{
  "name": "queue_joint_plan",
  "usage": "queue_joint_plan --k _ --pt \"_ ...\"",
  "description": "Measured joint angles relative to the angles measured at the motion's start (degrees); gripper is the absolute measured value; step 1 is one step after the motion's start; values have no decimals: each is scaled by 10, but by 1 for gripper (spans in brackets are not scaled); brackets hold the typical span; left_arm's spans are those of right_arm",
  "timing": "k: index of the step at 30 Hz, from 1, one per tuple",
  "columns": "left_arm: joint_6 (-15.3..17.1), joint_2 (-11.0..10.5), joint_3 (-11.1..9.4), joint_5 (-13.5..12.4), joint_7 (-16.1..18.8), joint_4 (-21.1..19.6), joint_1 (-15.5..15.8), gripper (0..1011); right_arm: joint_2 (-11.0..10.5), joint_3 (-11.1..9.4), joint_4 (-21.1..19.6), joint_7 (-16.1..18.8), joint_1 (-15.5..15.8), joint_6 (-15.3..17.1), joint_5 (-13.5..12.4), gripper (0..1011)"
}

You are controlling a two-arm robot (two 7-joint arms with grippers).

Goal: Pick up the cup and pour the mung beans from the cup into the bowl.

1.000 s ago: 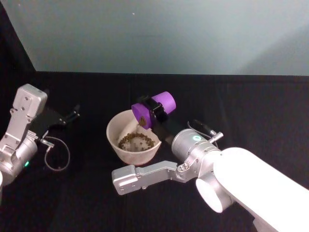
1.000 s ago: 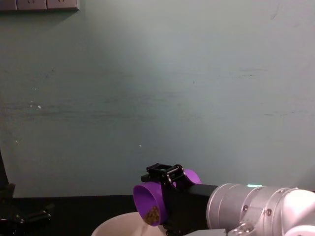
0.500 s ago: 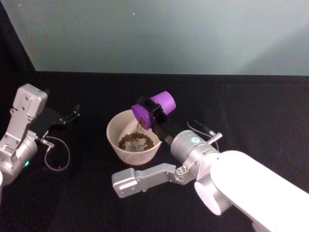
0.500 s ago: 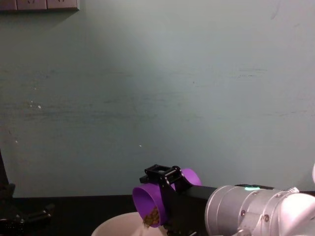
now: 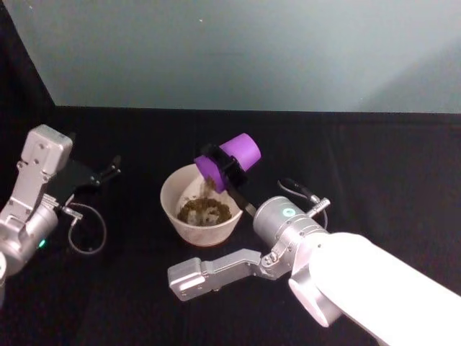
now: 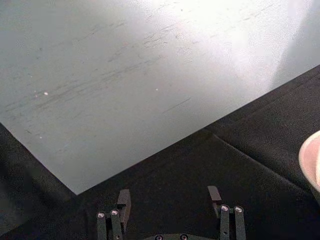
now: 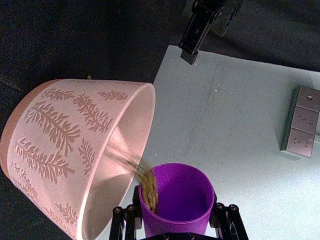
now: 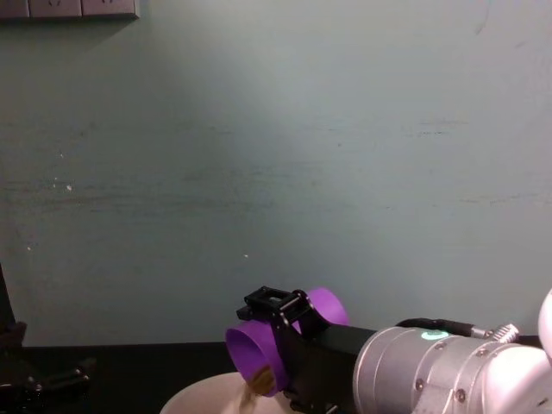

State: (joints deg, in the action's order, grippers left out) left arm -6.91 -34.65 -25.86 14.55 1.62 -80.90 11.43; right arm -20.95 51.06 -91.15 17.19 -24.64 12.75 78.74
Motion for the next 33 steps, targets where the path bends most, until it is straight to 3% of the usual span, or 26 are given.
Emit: queue_joint_plan --k 7,15,17,20,25,31,33 --pt "0 0 0 0 0 0 0 1000 -3 6 0 -4 -3 -6 10 724" --pt "0 0 0 0 0 0 0 1000 -16 38 -7 -1 -13 9 77 726" --pt "0 0 0 0 0 0 0 1000 -17 40 -8 0 -14 10 82 726" --pt "0 0 0 0 0 0 0 1000 -24 53 -14 6 -18 18 117 724" --pt "0 0 0 0 0 0 0 1000 -28 60 -17 11 -19 22 140 724" --pt "0 0 0 0 0 0 0 1000 -28 58 -19 13 -17 23 141 724" --pt "0 0 0 0 0 0 0 1000 -29 45 -25 5 -9 21 117 724"
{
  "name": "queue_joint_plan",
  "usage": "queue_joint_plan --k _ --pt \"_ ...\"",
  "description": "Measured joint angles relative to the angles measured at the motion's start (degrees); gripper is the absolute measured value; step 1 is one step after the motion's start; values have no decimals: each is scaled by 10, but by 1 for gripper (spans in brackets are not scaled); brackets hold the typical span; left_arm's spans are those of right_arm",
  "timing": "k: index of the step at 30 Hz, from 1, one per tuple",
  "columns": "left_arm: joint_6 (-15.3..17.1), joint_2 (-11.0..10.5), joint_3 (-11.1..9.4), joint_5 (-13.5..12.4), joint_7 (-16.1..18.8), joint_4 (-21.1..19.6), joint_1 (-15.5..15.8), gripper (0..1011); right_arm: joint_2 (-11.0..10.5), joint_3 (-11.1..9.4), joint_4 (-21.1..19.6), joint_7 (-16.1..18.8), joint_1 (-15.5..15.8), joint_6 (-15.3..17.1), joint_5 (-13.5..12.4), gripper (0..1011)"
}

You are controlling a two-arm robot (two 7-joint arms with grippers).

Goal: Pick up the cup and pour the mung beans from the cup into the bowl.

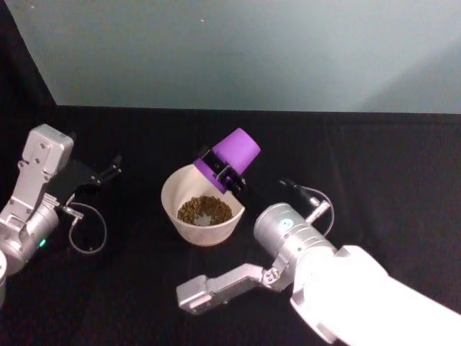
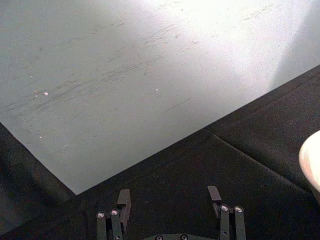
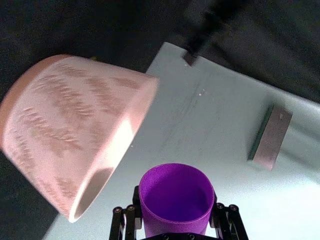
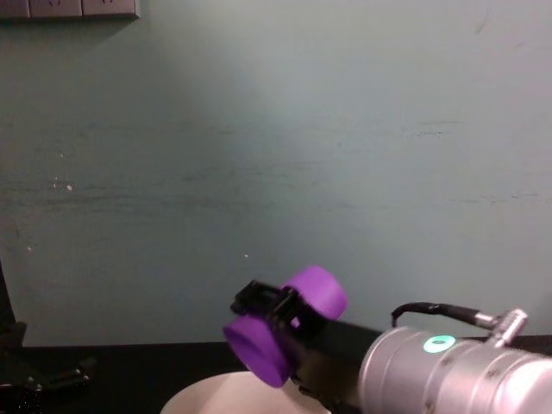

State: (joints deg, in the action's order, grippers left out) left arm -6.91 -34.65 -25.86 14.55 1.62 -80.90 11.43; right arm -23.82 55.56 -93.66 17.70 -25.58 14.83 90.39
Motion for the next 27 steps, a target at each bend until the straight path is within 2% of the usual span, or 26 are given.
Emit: queue_joint_plan --k 1,2,4,5,6,7,9,10,12,13,14,15,17,18,20,21,23,24,25,26,27 --pt "0 0 0 0 0 0 0 1000 0 -6 -2 -4 3 -2 -11 724" --pt "0 0 0 0 0 0 0 1000 0 -20 -7 -15 11 -5 -44 726" --pt "0 0 0 0 0 0 0 1000 0 -35 -13 -27 19 -8 -76 724" --pt "0 0 0 0 0 0 0 1000 1 -60 -19 -43 31 -13 -121 724" --pt "0 0 0 0 0 0 0 1000 3 -72 -21 -51 38 -16 -148 726" --pt "0 0 0 0 0 0 0 1000 7 -99 -26 -64 52 -23 -195 726" --pt "0 0 0 0 0 0 0 1000 14 -129 -29 -78 69 -35 -253 724" --pt "0 0 0 0 0 0 0 1000 22 -158 -32 -90 84 -47 -304 724" --pt "0 0 0 0 0 0 0 1000 30 -183 -33 -98 97 -58 -350 724" --pt "0 0 0 0 0 0 0 1000 37 -204 -33 -103 108 -69 -386 724" --pt "0 0 0 0 0 0 0 1000 37 -204 -33 -103 108 -69 -386 724" --pt "0 0 0 0 0 0 0 1000 45 -226 -34 -107 119 -80 -423 724" --pt "0 0 0 0 0 0 0 1000 52 -250 -33 -108 130 -92 -463 724" --pt "0 0 0 0 0 0 0 1000 60 -272 -31 -108 139 -107 -506 724" --pt "0 0 0 0 0 0 0 1000 69 -293 -27 -104 147 -119 -547 724" --pt "0 0 0 0 0 0 0 1000 77 -313 -23 -98 154 -130 -586 726" --pt "0 0 0 0 0 0 0 1000 86 -333 -16 -87 160 -143 -634 724" --pt "0 0 0 0 0 0 0 1000 94 -353 -7 -73 164 -157 -683 726" --pt "0 0 0 0 0 0 0 1000 98 -362 -2 -67 166 -162 -707 724" --pt "0 0 0 0 0 0 0 1000 105 -377 7 -52 167 -171 -750 724" --pt "0 0 0 0 0 0 0 1000 108 -383 13 -45 168 -173 -770 724"
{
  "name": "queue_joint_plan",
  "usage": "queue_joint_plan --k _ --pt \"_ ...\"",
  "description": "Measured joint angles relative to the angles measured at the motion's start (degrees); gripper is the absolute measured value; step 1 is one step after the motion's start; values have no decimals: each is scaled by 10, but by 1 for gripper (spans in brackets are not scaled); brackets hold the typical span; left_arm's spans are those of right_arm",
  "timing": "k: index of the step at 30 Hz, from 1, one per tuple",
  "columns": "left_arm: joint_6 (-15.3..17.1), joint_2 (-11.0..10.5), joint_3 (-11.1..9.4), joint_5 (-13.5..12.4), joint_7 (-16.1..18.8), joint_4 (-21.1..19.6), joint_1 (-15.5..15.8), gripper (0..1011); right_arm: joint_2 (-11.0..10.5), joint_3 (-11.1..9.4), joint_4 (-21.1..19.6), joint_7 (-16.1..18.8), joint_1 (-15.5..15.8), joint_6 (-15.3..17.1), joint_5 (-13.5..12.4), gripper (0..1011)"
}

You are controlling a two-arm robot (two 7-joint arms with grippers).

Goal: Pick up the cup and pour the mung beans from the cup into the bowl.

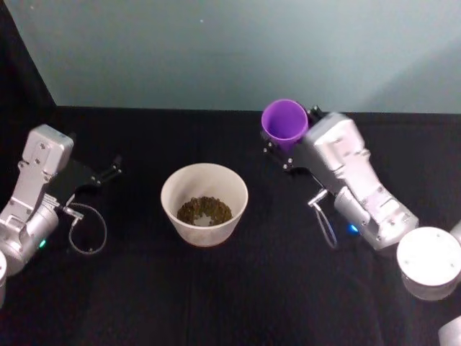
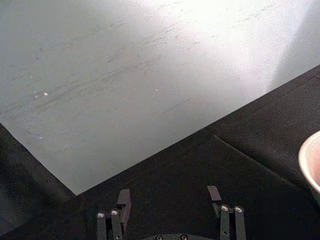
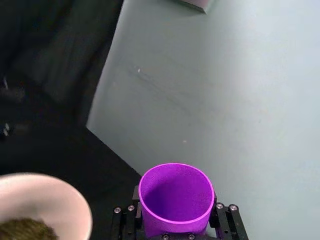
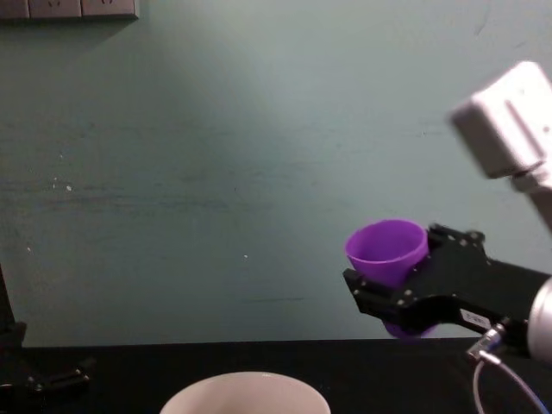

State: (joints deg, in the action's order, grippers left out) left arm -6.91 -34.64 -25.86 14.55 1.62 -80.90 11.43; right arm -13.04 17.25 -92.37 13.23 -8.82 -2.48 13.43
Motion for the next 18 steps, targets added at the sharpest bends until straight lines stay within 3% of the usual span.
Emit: queue_joint_plan --k 2,7,11,18 --pt "0 0 0 0 0 0 0 1000 5 -12 14 20 -1 -2 -46 724" --pt "0 0 0 0 0 0 0 1000 9 -24 44 52 -7 4 -111 726" --pt "0 0 0 0 0 0 0 1000 11 -28 72 68 -10 4 -145 724" --pt "0 0 0 0 0 0 0 1000 8 -25 115 82 -14 -11 -177 724"
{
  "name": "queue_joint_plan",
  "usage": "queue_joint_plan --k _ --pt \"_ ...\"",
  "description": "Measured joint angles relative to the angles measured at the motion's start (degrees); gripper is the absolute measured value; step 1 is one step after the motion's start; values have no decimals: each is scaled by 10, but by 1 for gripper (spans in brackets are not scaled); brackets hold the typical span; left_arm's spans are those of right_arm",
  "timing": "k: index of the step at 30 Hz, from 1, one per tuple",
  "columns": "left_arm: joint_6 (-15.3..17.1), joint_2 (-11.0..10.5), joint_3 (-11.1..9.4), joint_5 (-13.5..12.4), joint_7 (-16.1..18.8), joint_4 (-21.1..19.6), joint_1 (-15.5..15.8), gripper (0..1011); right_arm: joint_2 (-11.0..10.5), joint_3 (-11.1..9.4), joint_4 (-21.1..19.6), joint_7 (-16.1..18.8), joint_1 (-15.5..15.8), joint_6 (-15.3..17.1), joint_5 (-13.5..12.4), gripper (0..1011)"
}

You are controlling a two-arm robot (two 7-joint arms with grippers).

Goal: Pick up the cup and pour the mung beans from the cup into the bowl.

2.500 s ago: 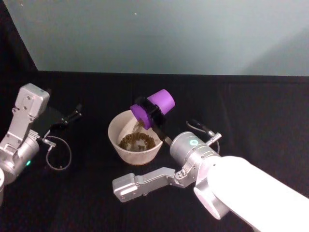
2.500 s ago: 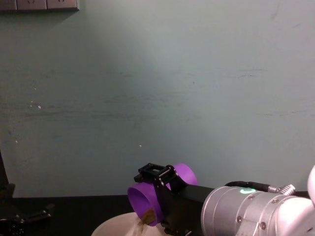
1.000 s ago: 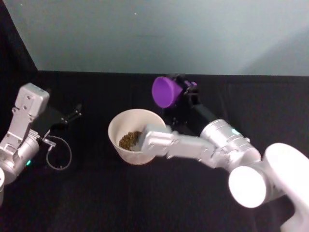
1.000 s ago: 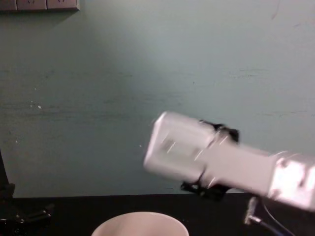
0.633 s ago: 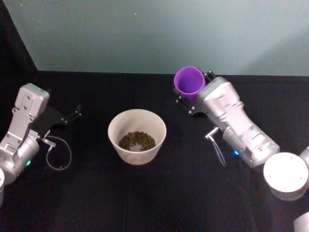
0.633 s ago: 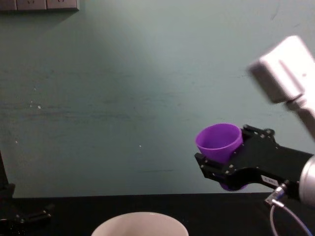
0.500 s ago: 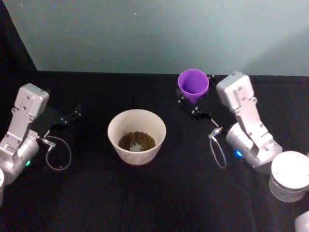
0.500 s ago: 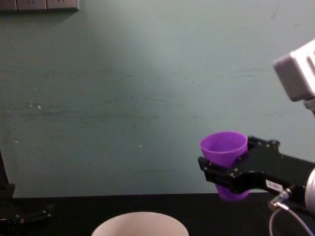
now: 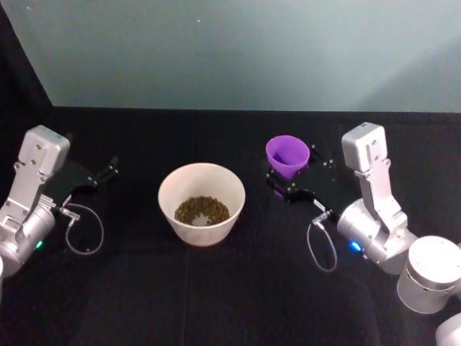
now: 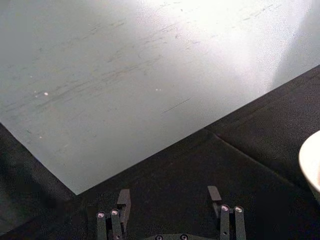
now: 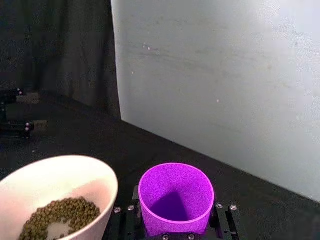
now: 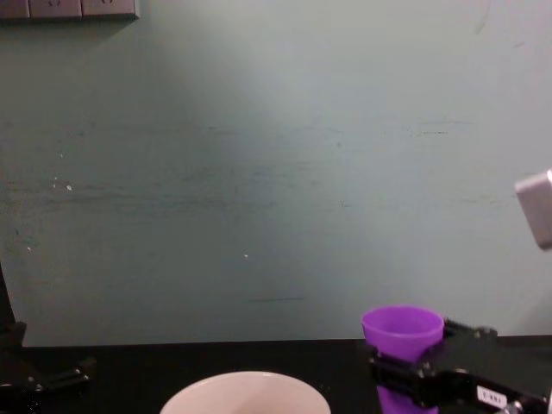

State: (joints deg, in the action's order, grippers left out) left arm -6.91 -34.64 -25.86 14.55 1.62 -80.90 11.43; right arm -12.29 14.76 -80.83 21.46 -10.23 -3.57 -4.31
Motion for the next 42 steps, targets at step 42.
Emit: queue_joint_plan --k 42 --pt "0 0 0 0 0 0 0 1000 -21 32 77 7 -7 -63 -70 739"
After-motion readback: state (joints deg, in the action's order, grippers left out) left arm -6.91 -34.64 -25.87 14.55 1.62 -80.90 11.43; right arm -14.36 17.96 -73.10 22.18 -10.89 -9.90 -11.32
